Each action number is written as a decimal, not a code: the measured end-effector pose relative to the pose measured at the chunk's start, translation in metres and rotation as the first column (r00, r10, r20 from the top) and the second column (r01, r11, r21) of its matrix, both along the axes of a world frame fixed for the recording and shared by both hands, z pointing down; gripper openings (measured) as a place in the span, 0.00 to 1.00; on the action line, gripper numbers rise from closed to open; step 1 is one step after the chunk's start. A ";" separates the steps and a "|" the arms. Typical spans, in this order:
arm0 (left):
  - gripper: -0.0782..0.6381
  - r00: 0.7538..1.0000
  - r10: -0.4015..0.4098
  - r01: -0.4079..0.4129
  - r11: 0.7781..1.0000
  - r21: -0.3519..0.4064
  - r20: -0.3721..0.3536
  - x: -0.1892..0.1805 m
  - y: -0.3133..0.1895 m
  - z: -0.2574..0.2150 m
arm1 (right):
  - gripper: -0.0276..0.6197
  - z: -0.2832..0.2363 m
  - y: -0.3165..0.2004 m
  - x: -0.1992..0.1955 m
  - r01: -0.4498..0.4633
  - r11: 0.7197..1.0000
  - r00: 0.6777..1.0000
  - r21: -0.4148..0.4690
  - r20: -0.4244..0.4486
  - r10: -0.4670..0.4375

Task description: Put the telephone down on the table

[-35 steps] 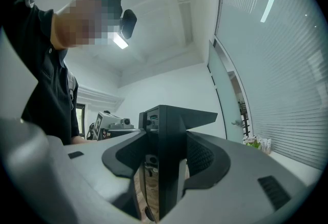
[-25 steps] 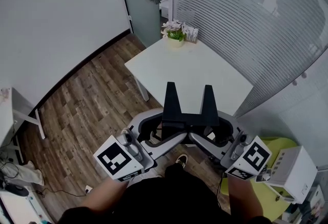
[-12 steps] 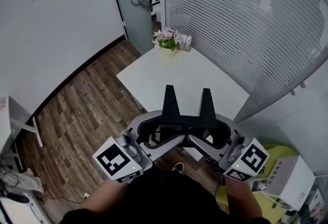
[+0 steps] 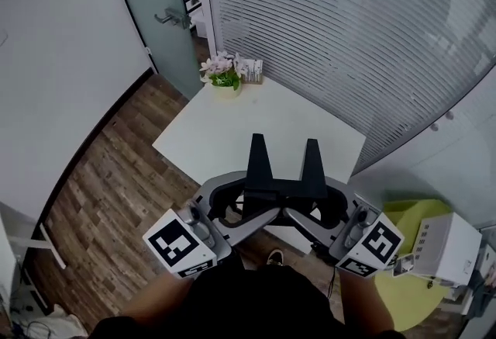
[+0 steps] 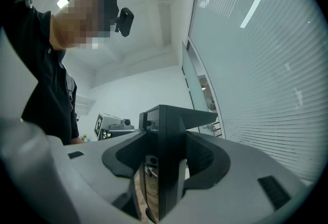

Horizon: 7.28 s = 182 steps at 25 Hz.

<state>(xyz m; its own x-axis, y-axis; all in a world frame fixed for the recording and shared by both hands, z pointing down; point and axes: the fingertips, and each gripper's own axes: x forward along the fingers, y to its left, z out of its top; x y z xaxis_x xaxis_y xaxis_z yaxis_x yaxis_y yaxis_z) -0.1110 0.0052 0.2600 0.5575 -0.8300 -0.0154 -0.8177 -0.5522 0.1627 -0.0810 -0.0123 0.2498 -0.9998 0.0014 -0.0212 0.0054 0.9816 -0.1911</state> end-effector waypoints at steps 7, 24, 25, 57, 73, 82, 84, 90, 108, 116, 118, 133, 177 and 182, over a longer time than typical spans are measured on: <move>0.45 0.984 0.179 -0.179 0.984 -0.018 -0.003 -0.049 -0.037 0.008 | 0.41 0.009 -0.032 -0.046 -0.176 0.984 0.984 -0.023 -0.013 0.175; 0.45 0.914 0.399 -0.405 0.907 -0.115 -0.073 -0.059 -0.111 0.055 | 0.41 0.060 -0.095 -0.054 -0.425 0.898 0.905 -0.117 -0.080 0.418; 0.45 0.913 0.401 -0.408 0.905 -0.121 -0.072 -0.056 -0.117 0.060 | 0.41 0.064 -0.100 -0.051 -0.427 0.896 0.904 -0.124 -0.082 0.419; 0.45 0.898 0.404 -0.437 0.767 -0.470 -0.174 -0.026 -0.234 0.273 | 0.41 0.281 -0.220 -0.020 -0.438 0.769 0.896 -0.465 -0.289 0.336; 0.45 0.879 0.406 -0.474 0.682 -0.556 -0.251 -0.033 -0.290 0.361 | 0.42 0.368 -0.275 -0.028 -0.488 0.680 0.871 -0.548 -0.360 0.334; 0.45 0.879 0.385 -0.474 0.643 -0.602 -0.281 -0.037 -0.311 0.388 | 0.42 0.394 -0.297 -0.032 -0.494 0.641 0.867 -0.587 -0.382 0.319; 0.45 0.880 0.374 -0.472 0.630 -0.617 -0.291 -0.039 -0.316 0.396 | 0.41 0.402 -0.302 -0.033 -0.497 0.629 0.866 -0.597 -0.389 0.315; 0.45 0.882 0.341 -0.471 0.602 -0.645 -0.325 -0.042 -0.329 0.415 | 0.42 0.420 -0.316 -0.036 -0.507 0.592 0.861 -0.627 -0.398 0.317; 0.45 0.889 0.288 -0.457 0.591 -0.664 -0.356 -0.041 -0.349 0.425 | 0.42 0.439 -0.330 -0.034 -0.498 0.544 0.867 -0.676 -0.381 0.321; 0.45 0.886 0.310 -0.463 0.598 -0.654 -0.344 -0.041 -0.345 0.433 | 0.42 0.441 -0.330 -0.033 -0.469 0.528 0.882 -0.708 -0.348 0.317; 0.46 0.892 0.308 -0.452 0.613 -0.649 -0.330 -0.042 -0.345 0.432 | 0.43 0.442 -0.329 -0.032 -0.472 0.515 0.879 -0.715 -0.344 0.329; 0.54 0.956 0.274 -0.288 0.813 -0.506 -0.105 -0.089 -0.335 0.354 | 0.48 0.384 -0.320 0.020 -0.695 0.530 0.717 -0.486 -0.411 0.563; 0.12 0.919 0.372 -0.363 0.927 -0.090 0.128 -0.035 -0.209 0.116 | 0.08 0.116 -0.193 -0.047 -0.632 0.774 0.768 0.044 -0.103 0.632; 0.12 0.919 0.374 -0.365 0.927 -0.088 0.122 -0.035 -0.208 0.117 | 0.08 0.118 -0.191 -0.048 -0.628 0.777 0.770 0.050 -0.110 0.629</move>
<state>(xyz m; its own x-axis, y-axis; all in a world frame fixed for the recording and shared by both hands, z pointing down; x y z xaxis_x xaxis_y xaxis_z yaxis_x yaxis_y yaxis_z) -0.1456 -0.2025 0.3772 0.8179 -0.5614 0.1260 -0.5739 -0.8115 0.1095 -0.1294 -0.2035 0.3673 -0.7729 -0.6284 0.0886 -0.6342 0.7601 -0.1416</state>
